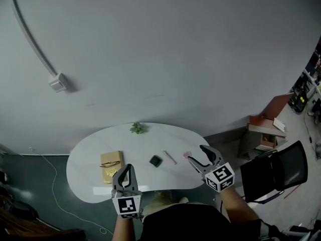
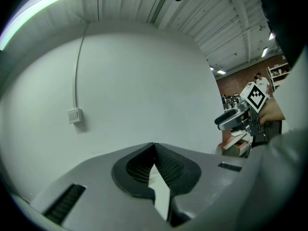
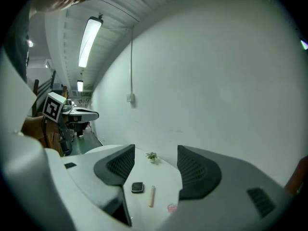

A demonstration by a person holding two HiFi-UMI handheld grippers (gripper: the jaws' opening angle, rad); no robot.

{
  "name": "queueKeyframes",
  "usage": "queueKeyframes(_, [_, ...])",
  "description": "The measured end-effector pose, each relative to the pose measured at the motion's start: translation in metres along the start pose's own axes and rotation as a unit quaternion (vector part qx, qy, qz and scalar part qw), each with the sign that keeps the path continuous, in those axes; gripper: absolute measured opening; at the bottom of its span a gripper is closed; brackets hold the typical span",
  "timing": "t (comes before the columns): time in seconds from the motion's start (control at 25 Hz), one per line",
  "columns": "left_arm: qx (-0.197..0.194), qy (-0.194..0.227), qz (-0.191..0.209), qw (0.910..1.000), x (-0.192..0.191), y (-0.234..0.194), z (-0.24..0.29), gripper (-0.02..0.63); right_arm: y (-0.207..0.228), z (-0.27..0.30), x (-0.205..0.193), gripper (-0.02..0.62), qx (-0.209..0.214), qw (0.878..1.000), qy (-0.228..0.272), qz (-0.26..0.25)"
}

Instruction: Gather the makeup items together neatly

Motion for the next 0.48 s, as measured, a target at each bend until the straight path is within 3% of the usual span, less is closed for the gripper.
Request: queueKeyframes(0.48, [-0.035,0.039,-0.001,0.9986,0.009,-0.034,0.068,0.021,0.008,0.062,-0.02,0.285,-0.016,0.999,-0.042,0.01])
Point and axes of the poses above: the fingertips, and each gripper's own axes: z forward along the fingers, y to its right, x out of its top, the point moved 3 cm from there along -z, backward along the fingers, and after that the axes turned 1 degree about x, right-handed, at the moved point
